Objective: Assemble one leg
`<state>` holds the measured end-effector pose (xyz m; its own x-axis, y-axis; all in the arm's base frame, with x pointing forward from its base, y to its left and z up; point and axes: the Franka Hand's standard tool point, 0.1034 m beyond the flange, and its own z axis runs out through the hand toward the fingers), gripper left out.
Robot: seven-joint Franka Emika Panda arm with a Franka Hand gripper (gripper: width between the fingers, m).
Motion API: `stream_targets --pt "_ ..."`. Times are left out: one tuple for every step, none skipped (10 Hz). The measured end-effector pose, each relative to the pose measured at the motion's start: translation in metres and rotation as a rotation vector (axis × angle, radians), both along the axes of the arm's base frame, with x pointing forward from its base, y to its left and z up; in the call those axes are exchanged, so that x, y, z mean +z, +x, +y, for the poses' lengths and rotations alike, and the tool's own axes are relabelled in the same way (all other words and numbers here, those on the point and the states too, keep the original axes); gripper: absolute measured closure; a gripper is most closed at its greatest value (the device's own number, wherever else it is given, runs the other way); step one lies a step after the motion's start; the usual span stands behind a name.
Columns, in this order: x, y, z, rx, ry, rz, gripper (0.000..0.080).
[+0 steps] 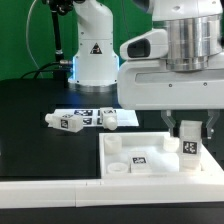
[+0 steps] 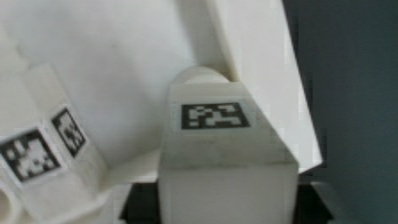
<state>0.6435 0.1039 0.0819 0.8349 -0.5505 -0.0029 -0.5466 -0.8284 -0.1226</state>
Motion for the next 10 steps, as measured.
stream_targets --pt "0.0002 0.0011 -0.0017 -0.108 0.014 0.007 0.0512" --pt "0.0002 0.001 -0.0016 -0.137 0.015 0.011 0.0512" --pt "0.0001 0.001 -0.0019 -0.175 0.018 0.015 0.0512" --pt "0.0 0.0011 -0.0026 -0.256 0.025 0.023 0.0512" --pt "0.0 0.0012 -0.003 -0.304 0.028 0.029 0.0512" --pt "-0.0001 0.0012 -0.0032 -0.341 0.033 0.033 0.0512" --pt "-0.0001 0.0004 -0.0038 -0.447 0.043 0.05 0.0512" --pt "0.0005 -0.0012 -0.0039 -0.615 0.058 0.079 0.0512" --pt "-0.0011 -0.0025 -0.0023 -0.755 0.072 0.094 0.0512" --pt "-0.0015 -0.0032 0.0004 -0.854 0.079 0.101 0.0512"
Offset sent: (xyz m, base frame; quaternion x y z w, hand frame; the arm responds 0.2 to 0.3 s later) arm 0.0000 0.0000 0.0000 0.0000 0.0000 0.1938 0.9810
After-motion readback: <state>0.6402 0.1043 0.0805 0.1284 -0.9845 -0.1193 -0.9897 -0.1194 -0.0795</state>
